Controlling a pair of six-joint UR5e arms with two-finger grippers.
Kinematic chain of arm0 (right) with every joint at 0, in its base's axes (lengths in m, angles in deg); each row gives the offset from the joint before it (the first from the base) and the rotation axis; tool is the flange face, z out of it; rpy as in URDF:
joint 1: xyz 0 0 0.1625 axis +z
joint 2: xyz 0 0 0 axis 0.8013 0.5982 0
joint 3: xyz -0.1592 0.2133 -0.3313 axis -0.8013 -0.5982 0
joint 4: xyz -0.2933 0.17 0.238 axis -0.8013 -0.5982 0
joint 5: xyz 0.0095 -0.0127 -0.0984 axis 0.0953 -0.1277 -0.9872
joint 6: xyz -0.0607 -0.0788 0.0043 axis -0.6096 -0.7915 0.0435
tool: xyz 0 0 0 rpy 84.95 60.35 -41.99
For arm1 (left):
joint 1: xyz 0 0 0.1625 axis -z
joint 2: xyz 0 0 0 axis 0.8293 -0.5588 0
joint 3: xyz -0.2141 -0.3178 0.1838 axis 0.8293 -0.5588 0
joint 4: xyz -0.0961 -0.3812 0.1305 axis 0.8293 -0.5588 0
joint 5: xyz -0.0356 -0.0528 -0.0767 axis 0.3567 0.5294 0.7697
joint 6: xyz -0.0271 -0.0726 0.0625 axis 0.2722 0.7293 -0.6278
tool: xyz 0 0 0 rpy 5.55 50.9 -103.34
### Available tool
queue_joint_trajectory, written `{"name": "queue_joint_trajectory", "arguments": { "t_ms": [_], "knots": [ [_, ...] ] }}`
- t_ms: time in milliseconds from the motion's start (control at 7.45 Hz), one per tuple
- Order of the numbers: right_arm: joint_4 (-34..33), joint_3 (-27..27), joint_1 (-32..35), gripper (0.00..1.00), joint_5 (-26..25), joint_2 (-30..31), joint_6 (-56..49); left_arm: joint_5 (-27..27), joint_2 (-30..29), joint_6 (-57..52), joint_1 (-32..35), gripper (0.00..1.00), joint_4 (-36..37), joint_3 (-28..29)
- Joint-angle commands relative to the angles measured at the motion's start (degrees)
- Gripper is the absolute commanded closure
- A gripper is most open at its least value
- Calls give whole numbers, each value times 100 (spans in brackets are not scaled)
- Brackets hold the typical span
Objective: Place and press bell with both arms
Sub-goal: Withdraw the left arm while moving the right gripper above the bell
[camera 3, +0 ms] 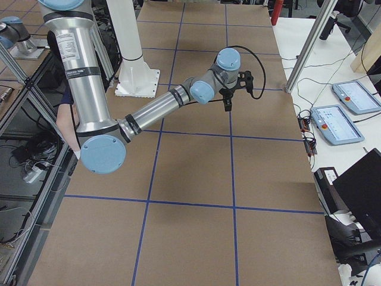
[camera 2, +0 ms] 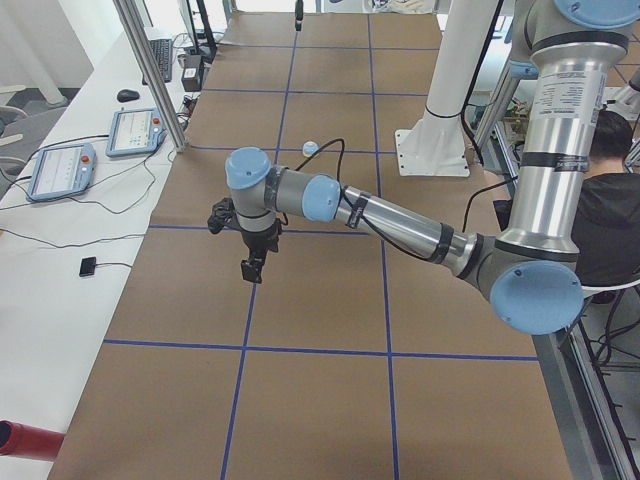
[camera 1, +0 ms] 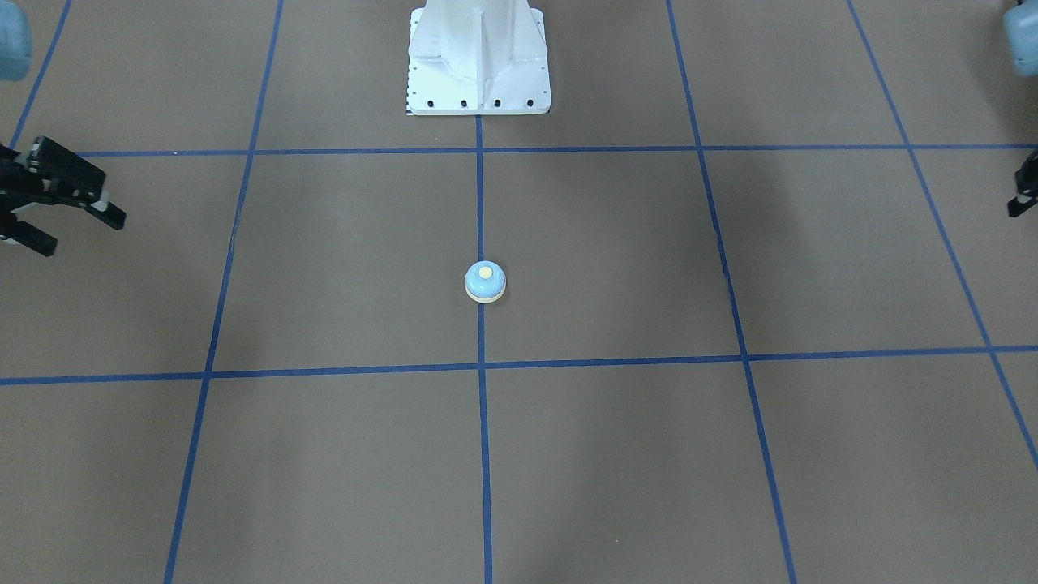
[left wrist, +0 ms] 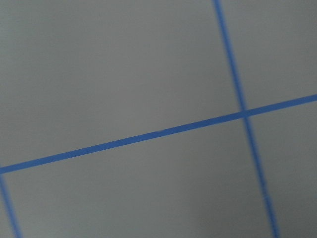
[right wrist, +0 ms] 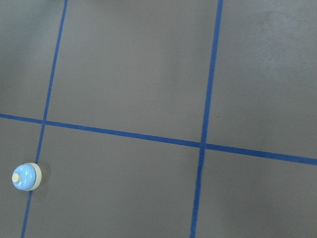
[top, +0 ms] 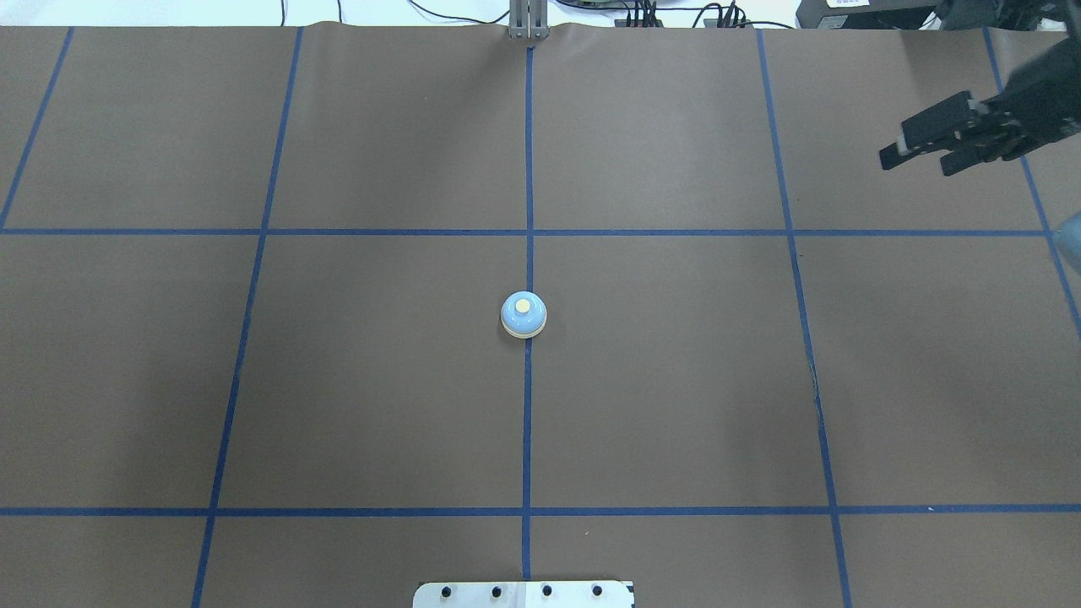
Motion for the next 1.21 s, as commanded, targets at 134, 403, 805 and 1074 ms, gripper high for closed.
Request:
{"name": "queue_joint_trajectory", "arguments": {
  "t_ms": [134, 403, 805, 1074],
  "knots": [
    [-1847, 36, -1103, 1, -1234, -1587, 246, 18, 1300, -816, 1169, 0, -195, -311],
    [-1851, -52, -2086, 1, -2068, -2053, 1041, 35, 1823, -728, 1181, 0, -407, -489],
    [-1843, -1173, -3161, 14, -3082, -3178, 1810, 44, 2114, -280, 1163, 0, -1101, -410],
    [-1772, -2262, -3478, 87, -3276, -3759, 1793, 44, 2123, -288, 1163, 0, -1111, -410]
  ]
}}
